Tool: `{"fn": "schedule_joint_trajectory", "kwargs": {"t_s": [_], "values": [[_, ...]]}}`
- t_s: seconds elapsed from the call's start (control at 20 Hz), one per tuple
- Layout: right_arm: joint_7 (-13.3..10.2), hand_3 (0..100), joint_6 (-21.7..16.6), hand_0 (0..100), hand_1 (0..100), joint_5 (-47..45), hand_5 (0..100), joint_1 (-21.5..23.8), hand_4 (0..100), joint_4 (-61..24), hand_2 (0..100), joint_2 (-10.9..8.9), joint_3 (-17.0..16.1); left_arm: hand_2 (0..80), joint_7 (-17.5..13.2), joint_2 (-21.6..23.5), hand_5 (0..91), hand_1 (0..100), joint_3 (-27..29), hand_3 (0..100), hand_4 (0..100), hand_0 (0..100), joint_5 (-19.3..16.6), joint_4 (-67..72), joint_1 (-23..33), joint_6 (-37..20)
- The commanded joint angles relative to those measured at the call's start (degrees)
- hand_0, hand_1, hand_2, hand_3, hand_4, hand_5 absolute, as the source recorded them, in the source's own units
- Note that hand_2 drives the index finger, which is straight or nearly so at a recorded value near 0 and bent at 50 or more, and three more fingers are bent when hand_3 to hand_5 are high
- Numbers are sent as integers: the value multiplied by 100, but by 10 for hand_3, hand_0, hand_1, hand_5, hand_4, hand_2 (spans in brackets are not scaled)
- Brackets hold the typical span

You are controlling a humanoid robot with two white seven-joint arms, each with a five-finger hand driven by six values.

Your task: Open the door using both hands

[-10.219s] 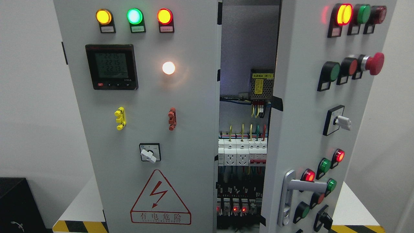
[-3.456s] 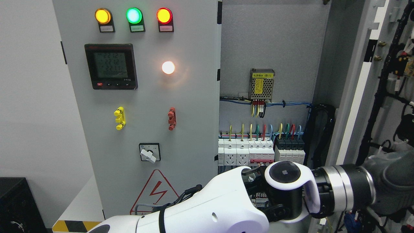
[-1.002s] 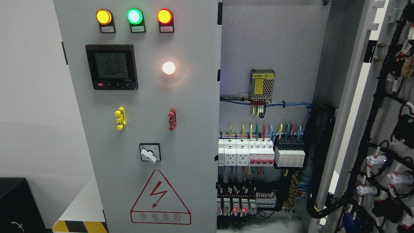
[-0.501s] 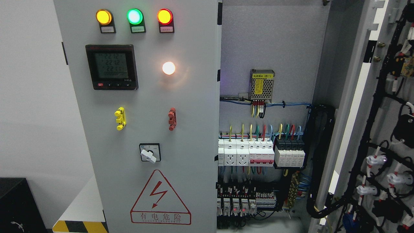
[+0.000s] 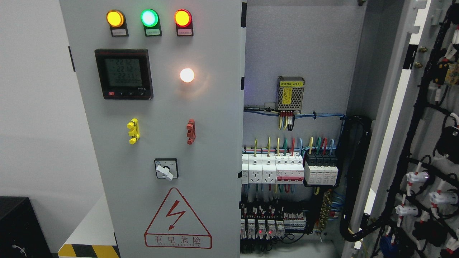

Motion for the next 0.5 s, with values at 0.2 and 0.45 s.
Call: {"fn": "schedule_joint_trajectory", "kwargs": {"t_s": [0.2,0.45], "values": [[1,0,-314,0,0,23,0,438,0,-5397,0,-266,366,0,24,-116,0,0,135,0,0,0,41,171,-89,-20],[-25,0,-508,0,0,-3,0,220,0,-6259,0,-1004,1466,0,-11,-116,0,0,-155,0,0,0,33,5,-107,-29]]}}
